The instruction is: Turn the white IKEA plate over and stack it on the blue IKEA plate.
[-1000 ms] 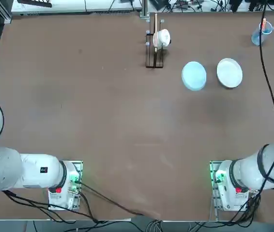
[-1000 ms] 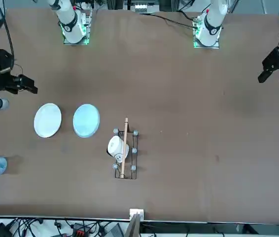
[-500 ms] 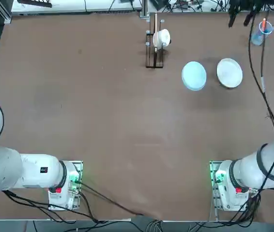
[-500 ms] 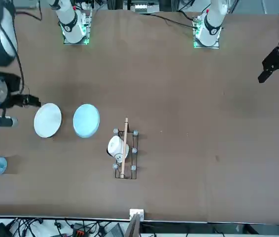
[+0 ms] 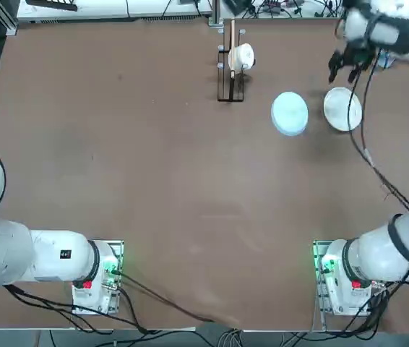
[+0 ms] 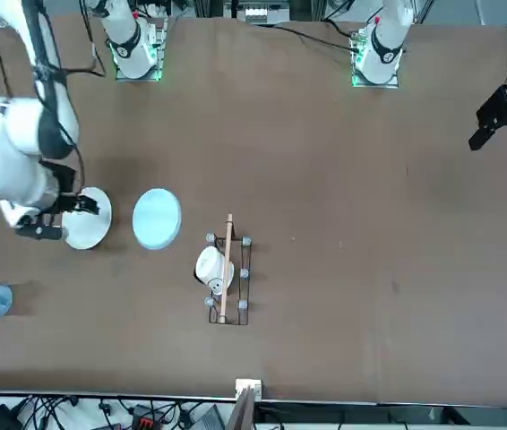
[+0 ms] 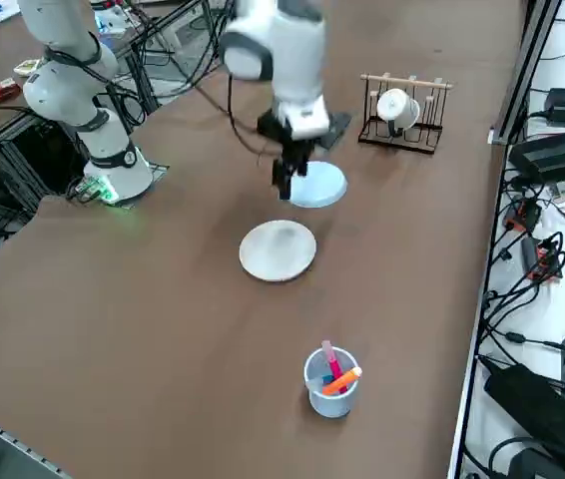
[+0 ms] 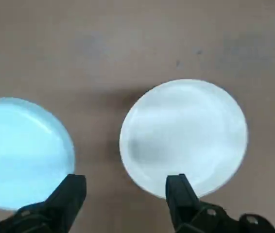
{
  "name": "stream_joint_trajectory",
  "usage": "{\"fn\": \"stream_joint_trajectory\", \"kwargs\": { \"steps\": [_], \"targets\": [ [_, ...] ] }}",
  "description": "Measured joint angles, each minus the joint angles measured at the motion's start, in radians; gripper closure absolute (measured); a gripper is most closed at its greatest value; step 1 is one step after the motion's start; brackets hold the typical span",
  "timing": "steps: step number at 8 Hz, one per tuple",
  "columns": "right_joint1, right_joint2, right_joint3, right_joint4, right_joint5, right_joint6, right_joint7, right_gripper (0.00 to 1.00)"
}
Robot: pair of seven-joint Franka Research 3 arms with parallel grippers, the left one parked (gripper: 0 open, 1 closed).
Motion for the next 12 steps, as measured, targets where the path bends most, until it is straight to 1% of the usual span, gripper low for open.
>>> {"fn": "stream_joint_trajectory", "kwargs": {
  "steps": [1, 2, 4, 6, 7, 9, 10, 11, 12],
  "targets": [
    [-0.001, 0.0, 0.0, -0.095, 0.0, 0.113, 0.0, 0.0],
    [-0.001, 0.002, 0.001, -0.16, 0.0, 0.175, 0.0, 0.0],
    [-0.002, 0.009, 0.001, -0.194, 0.0, 0.192, 0.0, 0.0],
    [-0.002, 0.031, 0.001, -0.195, 0.0, 0.192, 0.0, 0.07],
    [-0.002, 0.052, 0.001, -0.195, 0.0, 0.196, 0.0, 0.11],
    [-0.002, 0.087, 0.002, -0.18, 0.0, 0.209, 0.0, 0.25],
    [-0.002, 0.1, 0.002, -0.164, 0.0, 0.209, 0.0, 0.24],
    [-0.002, 0.108, 0.002, -0.152, 0.0, 0.209, 0.0, 0.35],
    [-0.002, 0.114, 0.002, -0.147, 0.0, 0.209, 0.0, 0.51]
  ]
}}
